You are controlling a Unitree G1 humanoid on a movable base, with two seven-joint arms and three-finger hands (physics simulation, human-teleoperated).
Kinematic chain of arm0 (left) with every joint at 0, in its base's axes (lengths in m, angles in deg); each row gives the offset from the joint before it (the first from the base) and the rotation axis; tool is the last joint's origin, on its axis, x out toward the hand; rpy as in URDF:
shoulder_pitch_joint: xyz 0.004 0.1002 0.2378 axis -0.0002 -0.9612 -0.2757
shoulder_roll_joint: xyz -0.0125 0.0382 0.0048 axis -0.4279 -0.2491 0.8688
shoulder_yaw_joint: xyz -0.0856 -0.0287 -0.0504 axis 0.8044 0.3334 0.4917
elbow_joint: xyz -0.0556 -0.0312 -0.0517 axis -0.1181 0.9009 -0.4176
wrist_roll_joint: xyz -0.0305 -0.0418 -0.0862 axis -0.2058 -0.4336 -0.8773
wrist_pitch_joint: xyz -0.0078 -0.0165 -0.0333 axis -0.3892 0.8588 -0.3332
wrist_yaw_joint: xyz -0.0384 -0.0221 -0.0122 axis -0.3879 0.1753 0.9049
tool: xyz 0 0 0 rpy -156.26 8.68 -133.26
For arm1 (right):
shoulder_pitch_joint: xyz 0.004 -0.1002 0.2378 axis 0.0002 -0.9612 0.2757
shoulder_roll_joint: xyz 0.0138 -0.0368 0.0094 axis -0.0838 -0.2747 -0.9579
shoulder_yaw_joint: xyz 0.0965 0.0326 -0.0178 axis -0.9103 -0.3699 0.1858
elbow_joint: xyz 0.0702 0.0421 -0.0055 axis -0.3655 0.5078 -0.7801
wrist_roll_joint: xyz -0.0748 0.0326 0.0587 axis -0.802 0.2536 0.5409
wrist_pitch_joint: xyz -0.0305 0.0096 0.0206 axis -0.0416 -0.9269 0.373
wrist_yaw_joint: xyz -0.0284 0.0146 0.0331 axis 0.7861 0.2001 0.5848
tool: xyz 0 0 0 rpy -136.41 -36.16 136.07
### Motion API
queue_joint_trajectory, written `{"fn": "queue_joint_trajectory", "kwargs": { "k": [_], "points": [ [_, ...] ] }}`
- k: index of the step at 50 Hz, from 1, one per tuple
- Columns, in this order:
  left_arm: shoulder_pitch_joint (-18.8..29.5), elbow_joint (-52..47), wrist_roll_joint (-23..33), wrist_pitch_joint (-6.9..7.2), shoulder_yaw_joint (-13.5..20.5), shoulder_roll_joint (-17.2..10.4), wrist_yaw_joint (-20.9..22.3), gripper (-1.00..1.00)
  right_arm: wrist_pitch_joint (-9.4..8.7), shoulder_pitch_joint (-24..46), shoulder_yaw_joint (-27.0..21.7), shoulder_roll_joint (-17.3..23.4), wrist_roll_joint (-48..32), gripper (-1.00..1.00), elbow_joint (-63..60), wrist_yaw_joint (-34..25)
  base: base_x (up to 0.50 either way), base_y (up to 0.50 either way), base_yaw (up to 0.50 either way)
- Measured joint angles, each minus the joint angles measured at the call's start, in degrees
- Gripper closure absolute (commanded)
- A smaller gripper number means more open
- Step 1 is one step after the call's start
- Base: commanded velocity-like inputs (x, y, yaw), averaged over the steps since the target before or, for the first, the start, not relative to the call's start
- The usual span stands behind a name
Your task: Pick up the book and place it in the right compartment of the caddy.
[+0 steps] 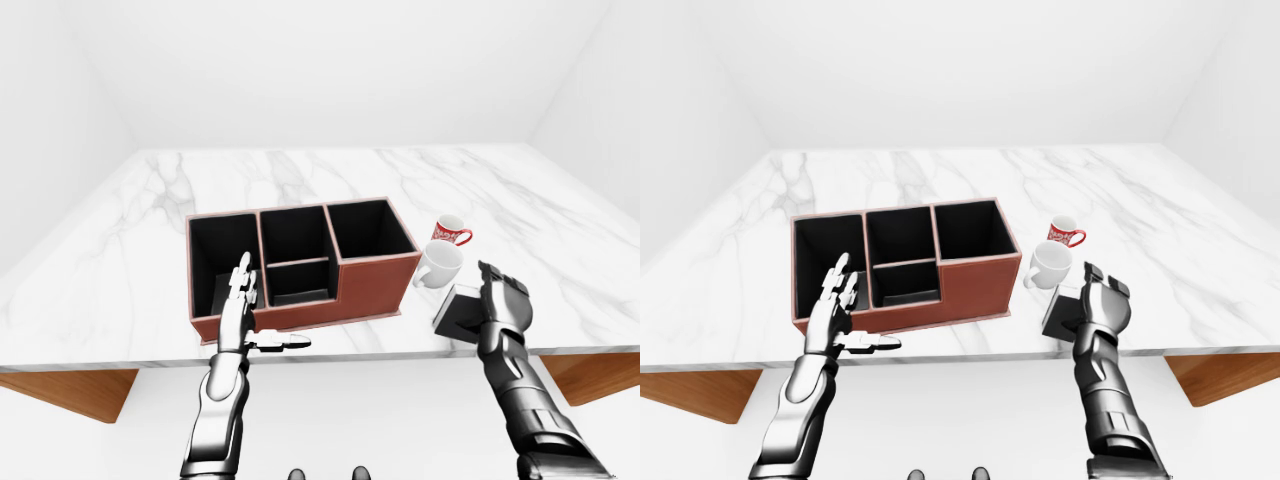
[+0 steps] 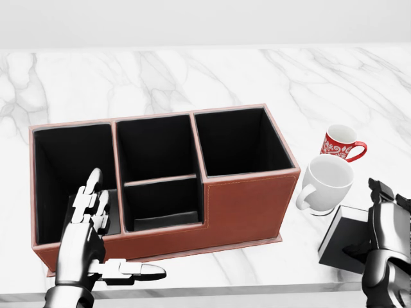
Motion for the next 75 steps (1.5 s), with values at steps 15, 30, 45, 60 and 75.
{"fn": "queue_joint_trajectory", "kwargs": {
  "k": [15, 30, 45, 60, 75],
  "points": [
    [-0.3, -0.6, 0.1, -0.1, 0.0, 0.0, 0.0, -1.0, 0.01, 8.4, 3.9, 3.5, 2.7, 1.0, 12.2, 1.0, 0.0, 0.0, 0.0],
    [-0.3, -0.2, 0.3, -0.45, -0.2, 0.0, 0.1, -1.0, 0.01, 11.3, 5.3, 4.9, 4.6, 1.0, 15.7, -2.2, 0.0, 0.0, 0.0],
    [-0.7, -0.6, 0.6, -0.6, -0.5, 0.0, 0.3, -1.0, 0.02, 3.5, 3.3, 4.7, 3.8, 1.0, 2.7, -7.0, 0.0, 0.0, 0.0],
    [-0.8, -0.9, 0.5, -0.49, -0.4, 0.1, 0.4, -1.0, 0.02, -11.9, 1.9, -4.2, -5.3, 1.0, -26.6, -22.9, 0.0, 0.0, 0.0],
    [-0.7, -0.8, 0.6, -0.62, -0.5, 0.1, 0.5, -1.0, 0.01, -18.3, 3.0, -10.0, -10.9, 1.0, -42.5, -35.4, 0.0, 0.0, 0.0]
  ]
}}
